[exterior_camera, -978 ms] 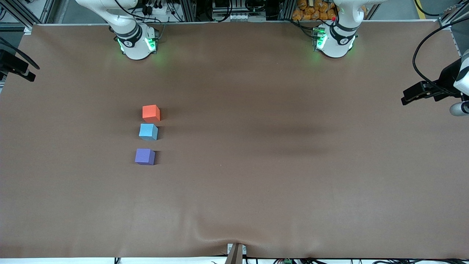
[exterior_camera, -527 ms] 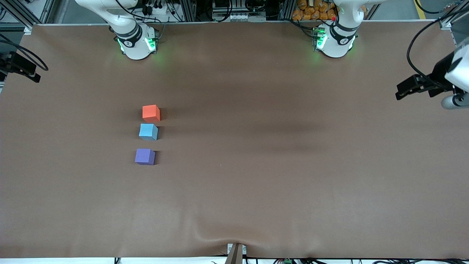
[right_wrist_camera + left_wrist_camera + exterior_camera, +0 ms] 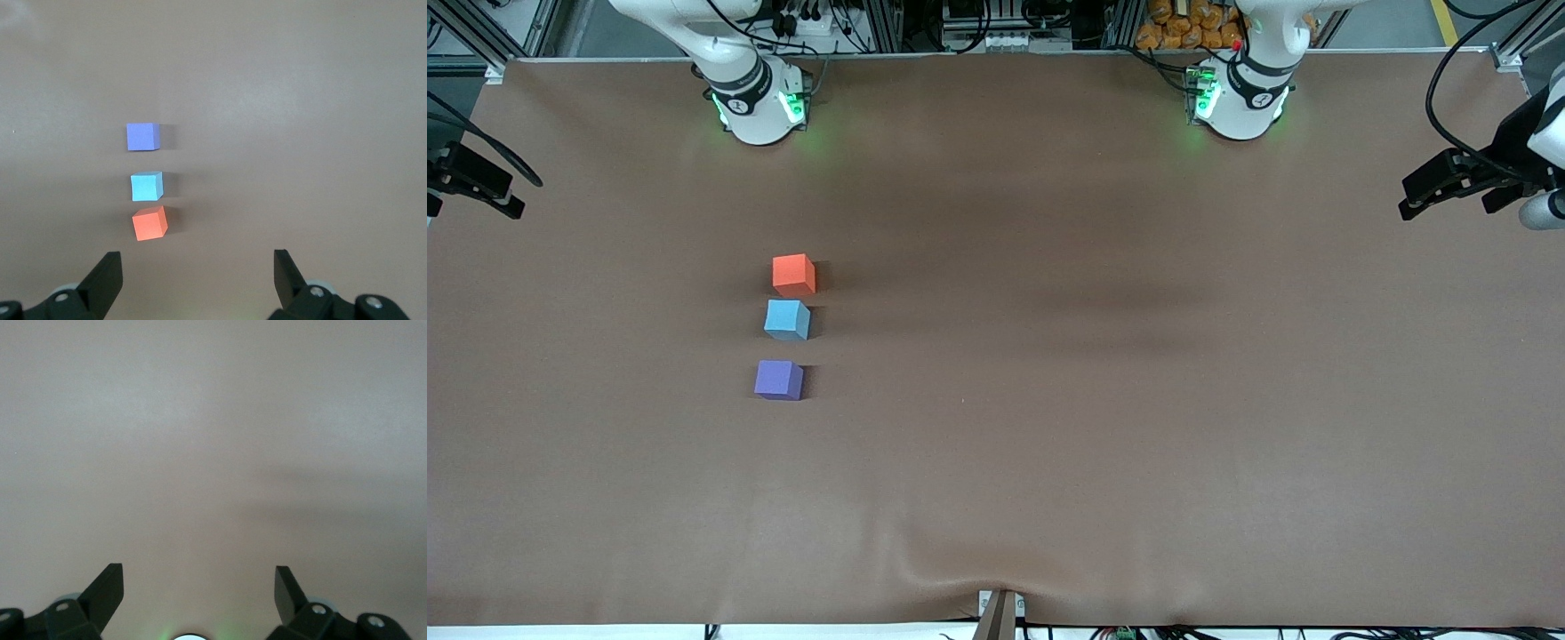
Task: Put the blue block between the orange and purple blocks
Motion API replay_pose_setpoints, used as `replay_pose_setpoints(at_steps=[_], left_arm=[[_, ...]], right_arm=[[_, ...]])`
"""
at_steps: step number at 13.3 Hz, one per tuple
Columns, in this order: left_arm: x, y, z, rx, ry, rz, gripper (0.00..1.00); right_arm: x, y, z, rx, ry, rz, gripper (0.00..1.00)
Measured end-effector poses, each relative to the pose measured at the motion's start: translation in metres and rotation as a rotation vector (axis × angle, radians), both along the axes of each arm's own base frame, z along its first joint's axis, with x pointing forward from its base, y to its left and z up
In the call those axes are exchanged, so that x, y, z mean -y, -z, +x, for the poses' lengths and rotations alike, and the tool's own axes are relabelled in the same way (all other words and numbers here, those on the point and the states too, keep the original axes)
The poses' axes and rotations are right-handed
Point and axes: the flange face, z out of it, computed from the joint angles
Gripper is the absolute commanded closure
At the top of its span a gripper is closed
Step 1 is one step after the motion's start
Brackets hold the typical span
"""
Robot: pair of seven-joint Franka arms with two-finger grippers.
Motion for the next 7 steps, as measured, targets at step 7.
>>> replay_pose_setpoints(at_steps=[7], left_arm=[[-0.0034,-0.0012,-0.0004,-0.004,-0.006,0.000,0.00]], right_arm=[[-0.0001,0.0020,0.0004,-0.004,-0.022,0.002,0.00]])
